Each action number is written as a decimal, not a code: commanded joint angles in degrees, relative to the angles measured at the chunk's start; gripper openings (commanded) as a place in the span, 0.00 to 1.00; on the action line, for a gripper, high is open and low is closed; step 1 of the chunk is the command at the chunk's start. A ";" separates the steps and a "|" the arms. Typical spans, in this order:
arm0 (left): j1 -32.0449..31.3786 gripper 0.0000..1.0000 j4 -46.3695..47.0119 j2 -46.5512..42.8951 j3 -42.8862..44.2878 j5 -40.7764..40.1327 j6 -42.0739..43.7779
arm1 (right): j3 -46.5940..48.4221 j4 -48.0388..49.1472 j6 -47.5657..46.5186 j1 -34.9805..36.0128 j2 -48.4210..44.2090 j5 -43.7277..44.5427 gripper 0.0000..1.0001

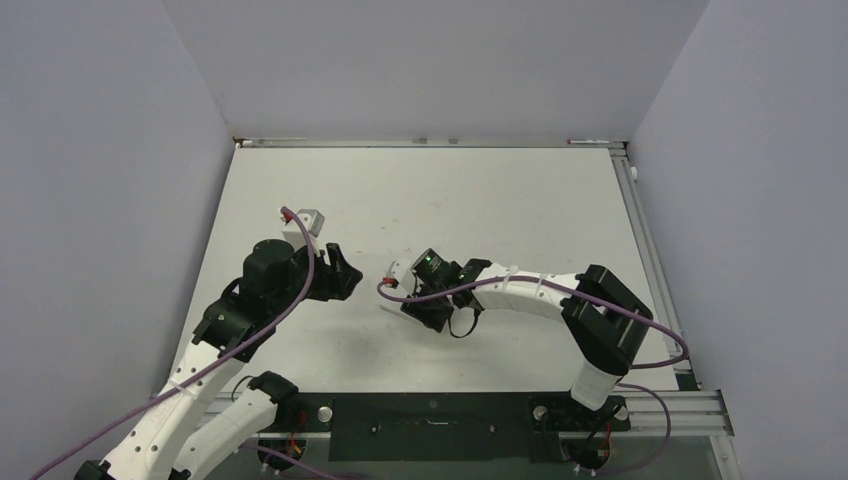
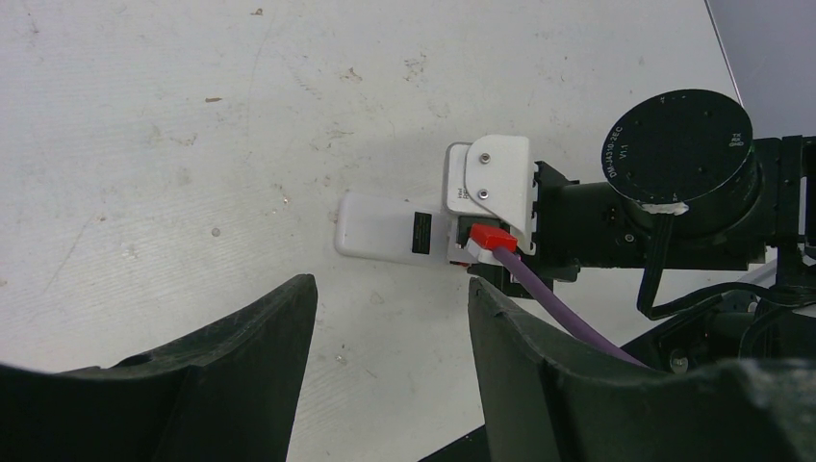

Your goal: Load the batteries into the remote control

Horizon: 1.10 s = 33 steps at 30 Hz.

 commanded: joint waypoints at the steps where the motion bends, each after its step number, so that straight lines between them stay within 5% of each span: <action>1: -0.03 0.56 0.54 -0.70 0.15 -0.35 0.45 | 3.00 0.49 -0.86 0.63 1.06 -0.15 0.15; 33: -0.12 0.56 0.47 -0.80 0.06 -0.26 0.46 | 3.42 -0.38 -3.21 0.63 3.40 0.94 0.16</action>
